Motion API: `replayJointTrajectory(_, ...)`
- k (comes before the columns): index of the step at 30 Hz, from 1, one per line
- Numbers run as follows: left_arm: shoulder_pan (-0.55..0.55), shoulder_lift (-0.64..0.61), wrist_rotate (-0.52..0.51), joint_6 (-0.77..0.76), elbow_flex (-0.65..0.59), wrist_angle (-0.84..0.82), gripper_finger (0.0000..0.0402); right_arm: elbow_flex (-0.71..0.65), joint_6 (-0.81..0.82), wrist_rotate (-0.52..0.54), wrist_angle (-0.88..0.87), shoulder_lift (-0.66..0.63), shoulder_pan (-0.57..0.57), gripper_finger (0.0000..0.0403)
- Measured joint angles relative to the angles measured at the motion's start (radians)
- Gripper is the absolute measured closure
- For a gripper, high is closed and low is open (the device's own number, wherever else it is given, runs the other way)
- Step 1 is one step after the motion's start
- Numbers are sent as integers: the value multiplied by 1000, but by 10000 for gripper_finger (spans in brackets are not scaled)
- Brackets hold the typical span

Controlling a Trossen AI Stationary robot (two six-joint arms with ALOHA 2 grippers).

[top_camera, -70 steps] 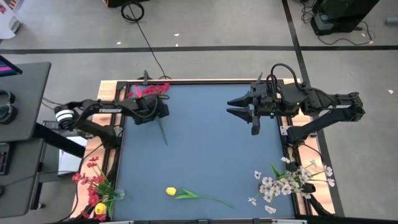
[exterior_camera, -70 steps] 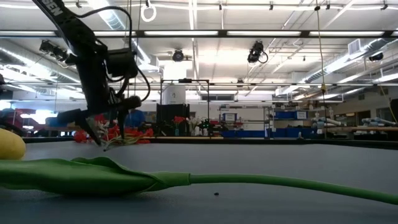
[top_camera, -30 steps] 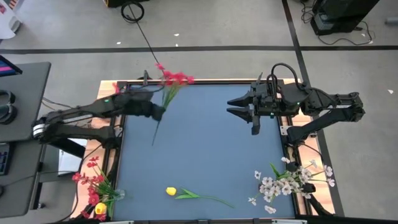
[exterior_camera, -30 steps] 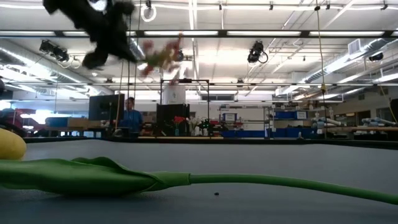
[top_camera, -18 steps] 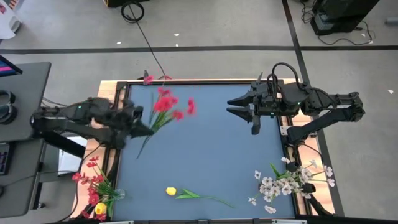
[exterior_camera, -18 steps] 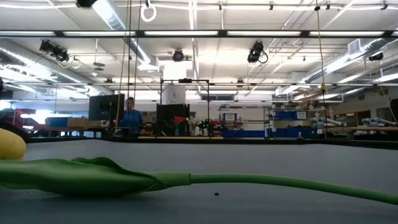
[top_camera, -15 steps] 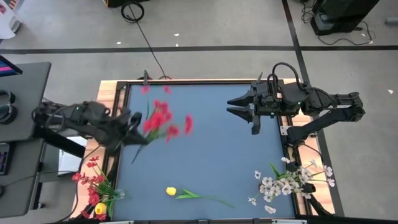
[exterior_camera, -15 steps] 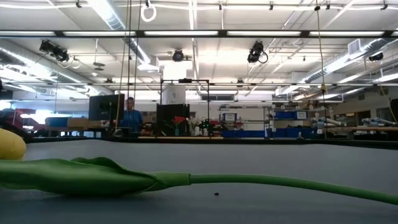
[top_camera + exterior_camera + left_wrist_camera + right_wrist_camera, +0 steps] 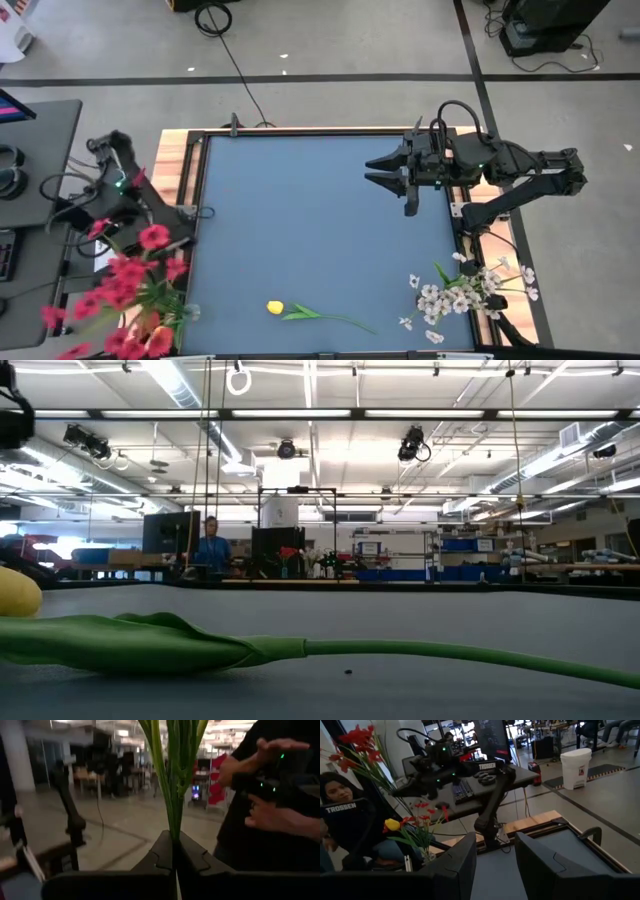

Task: Sort flowers into vase by color
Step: Put the red flowers into the transparent vase

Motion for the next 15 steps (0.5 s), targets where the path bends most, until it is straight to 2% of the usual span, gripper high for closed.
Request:
replayJointTrajectory(6, -113, 9, -73, 49, -142, 261, 393, 0, 0, 0, 0, 0, 0, 259)
replayJointTrajectory(10, -144, 4, -129, 51, -187, 267, 393, 0, 0, 0, 0, 0, 0, 259)
replayJointTrajectory(15, -154, -24, -105, 79, -221, 246, 393, 0, 0, 0, 0, 0, 0, 259)
